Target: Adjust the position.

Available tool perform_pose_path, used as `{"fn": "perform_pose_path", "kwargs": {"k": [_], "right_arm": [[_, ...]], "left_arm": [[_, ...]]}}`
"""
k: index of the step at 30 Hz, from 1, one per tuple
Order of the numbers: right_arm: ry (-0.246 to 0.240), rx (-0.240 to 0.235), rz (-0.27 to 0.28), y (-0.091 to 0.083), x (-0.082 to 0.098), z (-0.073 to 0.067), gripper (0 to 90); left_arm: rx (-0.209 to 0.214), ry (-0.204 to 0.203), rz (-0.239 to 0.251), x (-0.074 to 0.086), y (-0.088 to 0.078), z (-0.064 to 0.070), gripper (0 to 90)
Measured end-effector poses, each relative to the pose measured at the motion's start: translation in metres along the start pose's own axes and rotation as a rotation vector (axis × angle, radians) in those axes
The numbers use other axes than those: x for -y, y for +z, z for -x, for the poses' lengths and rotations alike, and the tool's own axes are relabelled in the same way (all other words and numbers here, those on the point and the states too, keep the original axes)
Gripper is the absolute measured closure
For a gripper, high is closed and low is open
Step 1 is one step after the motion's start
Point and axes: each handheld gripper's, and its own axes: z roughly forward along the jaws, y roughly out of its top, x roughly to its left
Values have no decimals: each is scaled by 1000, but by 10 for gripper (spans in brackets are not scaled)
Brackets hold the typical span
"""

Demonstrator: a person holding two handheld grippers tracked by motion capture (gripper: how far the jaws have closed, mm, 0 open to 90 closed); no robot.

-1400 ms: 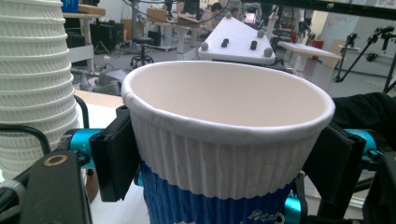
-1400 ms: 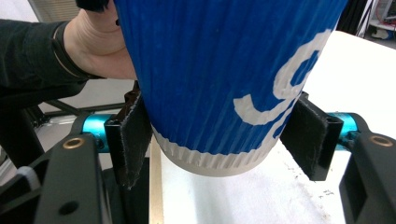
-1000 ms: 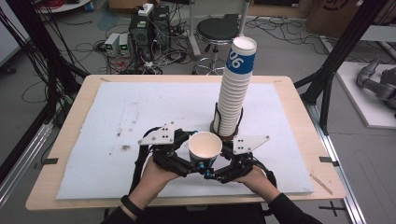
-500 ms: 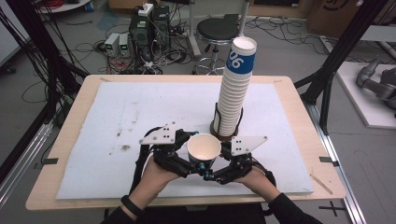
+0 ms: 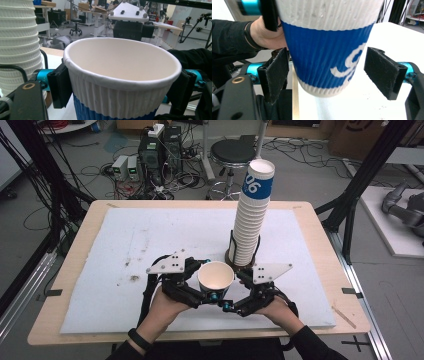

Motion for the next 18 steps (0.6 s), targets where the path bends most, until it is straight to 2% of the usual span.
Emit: {"fn": "perform_pose_path", "kwargs": {"k": [13, 18], "right_arm": [[3, 92, 4, -28, 0, 12, 200], [-1, 112, 11, -42, 0, 16, 200]], "left_arm": [[-64, 6, 8, 1, -17, -10, 212], [-78, 9, 12, 0, -22, -12, 212]]}}
